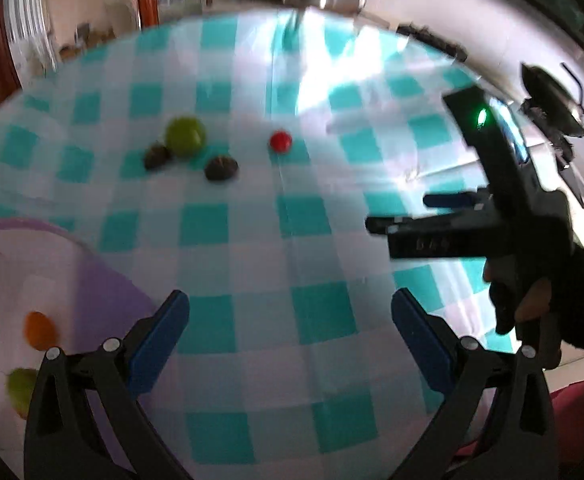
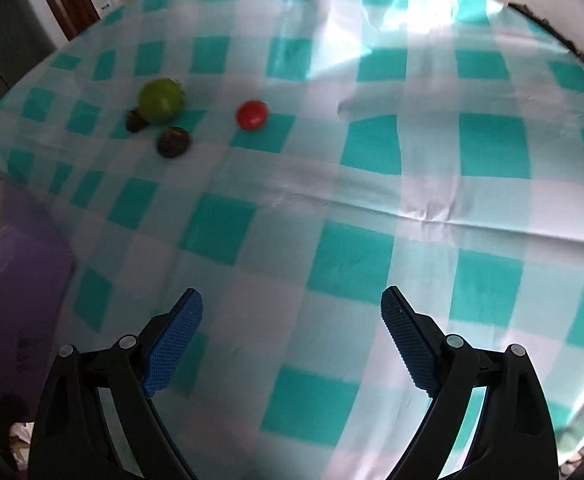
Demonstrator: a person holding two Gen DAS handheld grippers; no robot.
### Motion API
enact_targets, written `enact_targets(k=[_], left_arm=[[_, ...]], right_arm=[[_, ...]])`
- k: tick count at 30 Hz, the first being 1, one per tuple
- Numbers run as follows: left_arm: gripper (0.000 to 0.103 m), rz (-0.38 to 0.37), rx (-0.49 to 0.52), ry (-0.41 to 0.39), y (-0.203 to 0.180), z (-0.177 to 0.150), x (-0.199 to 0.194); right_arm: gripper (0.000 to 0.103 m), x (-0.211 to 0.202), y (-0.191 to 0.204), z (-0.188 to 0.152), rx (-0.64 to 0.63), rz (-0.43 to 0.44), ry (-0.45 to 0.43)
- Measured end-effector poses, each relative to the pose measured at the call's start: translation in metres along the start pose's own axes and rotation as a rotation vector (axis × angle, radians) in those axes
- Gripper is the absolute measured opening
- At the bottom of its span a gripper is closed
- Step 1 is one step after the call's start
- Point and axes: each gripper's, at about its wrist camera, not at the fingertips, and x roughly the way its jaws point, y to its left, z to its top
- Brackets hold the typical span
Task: Organize fruits
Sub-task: 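Move both open tools back over the remaining fruits on the cloth, then grasp the red cherry tomato with the right tool while the left tool grasps a chestnut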
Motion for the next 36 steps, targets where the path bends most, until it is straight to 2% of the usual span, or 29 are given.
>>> enact_targets(k=[6,11,15,19,23,25,27,31,36], left_arm=[[0.101,0.035,-0.140,0.134,0.014,0.000,0.060],[0.101,0.105,-0.208,0.166,0.024,0.000,0.085],[0.101,0.141,-0.234,0.169,0.029,0.002,0.095],[0.101,0.169,-0.231,0.150,0.032,0.007,0.101],[0.101,0.197,-0.243,0.142,0.044,0.019,0.114],[0.101,0.202,-0.255,0.125,0.053,0.028,0.121],[0.101,0.212,-0.253,0.106,0.058,0.040,0.129],[0.101,0.206,-0.270,0.043,0.072,0.064,0.142],[0.100,0.200,-0.276,-0.022,0.081,0.089,0.159]], right_arm=[[0.085,0.040,0.002,0.042,-0.069,0.059,-0.020],[0.082,0.066,0.011,0.078,-0.126,0.096,-0.093],[0.073,0.086,0.016,0.104,-0.148,0.104,-0.134],[0.070,0.096,0.022,0.122,-0.178,0.114,-0.171],[0.051,0.100,0.028,0.125,-0.259,0.085,-0.211],[0.045,0.097,0.025,0.123,-0.274,0.103,-0.224],[0.031,0.093,0.021,0.116,-0.296,0.090,-0.240],[0.031,0.086,-0.002,0.106,-0.228,0.061,-0.250],[0.032,0.086,-0.013,0.105,-0.182,0.069,-0.249]])
